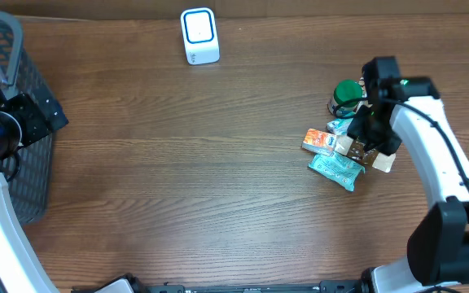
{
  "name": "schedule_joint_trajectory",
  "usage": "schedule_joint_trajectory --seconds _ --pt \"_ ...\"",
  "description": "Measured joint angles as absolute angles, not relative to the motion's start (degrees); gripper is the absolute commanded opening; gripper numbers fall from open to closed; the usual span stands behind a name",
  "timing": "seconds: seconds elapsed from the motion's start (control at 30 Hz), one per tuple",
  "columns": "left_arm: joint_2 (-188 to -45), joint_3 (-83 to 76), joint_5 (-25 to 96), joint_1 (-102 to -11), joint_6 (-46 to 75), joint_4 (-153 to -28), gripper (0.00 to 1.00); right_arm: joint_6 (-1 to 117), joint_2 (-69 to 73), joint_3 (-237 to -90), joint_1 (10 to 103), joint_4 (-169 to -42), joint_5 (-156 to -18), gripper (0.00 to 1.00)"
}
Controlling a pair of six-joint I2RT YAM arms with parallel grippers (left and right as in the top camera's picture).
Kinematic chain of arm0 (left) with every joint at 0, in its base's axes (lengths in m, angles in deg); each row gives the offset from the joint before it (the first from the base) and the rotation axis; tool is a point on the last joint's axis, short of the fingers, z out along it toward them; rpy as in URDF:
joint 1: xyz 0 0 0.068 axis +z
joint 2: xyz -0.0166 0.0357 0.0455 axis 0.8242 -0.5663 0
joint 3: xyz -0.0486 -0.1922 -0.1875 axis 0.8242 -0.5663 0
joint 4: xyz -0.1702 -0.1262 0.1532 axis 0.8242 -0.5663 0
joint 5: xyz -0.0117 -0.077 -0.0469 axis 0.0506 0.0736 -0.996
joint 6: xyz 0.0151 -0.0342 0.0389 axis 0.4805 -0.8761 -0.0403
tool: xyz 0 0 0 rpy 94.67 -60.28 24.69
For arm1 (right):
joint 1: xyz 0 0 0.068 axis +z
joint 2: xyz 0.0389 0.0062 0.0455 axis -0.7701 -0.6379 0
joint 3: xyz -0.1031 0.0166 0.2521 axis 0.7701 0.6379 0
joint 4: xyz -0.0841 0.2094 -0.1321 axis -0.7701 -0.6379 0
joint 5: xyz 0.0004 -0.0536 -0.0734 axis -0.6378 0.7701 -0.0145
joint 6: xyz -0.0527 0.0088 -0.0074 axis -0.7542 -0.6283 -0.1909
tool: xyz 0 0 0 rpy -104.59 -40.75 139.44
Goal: Scan the item barcode
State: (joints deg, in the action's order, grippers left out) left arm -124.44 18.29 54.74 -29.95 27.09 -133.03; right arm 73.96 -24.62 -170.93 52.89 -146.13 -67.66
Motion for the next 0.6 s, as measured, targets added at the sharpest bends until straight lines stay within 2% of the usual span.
schedule_joint_trajectory --seconds 0.13,0.33,0.4,0.6 --pt "-124.44 18.29 54.74 -29.95 27.09 -133.03 1.0 72.3 -20.97 -179.32 53.29 -153.91 -68.67 0.51" --pt "-124.44 18.29 54.76 -29.95 27.09 -133.03 0.99 70.16 -8.03 -187.72 56.26 -161.19 -72.23 0.53" --pt "-124.44 18.29 54.76 -29.95 27.09 -133.03 1.0 70.12 -3.51 -188.92 57.18 -162.61 -73.82 1.0" --pt "-124.44 18.29 54.76 -29.95 27.09 -133.03 1.0 69.44 8.93 -189.31 57.26 -165.17 -77.72 1.0"
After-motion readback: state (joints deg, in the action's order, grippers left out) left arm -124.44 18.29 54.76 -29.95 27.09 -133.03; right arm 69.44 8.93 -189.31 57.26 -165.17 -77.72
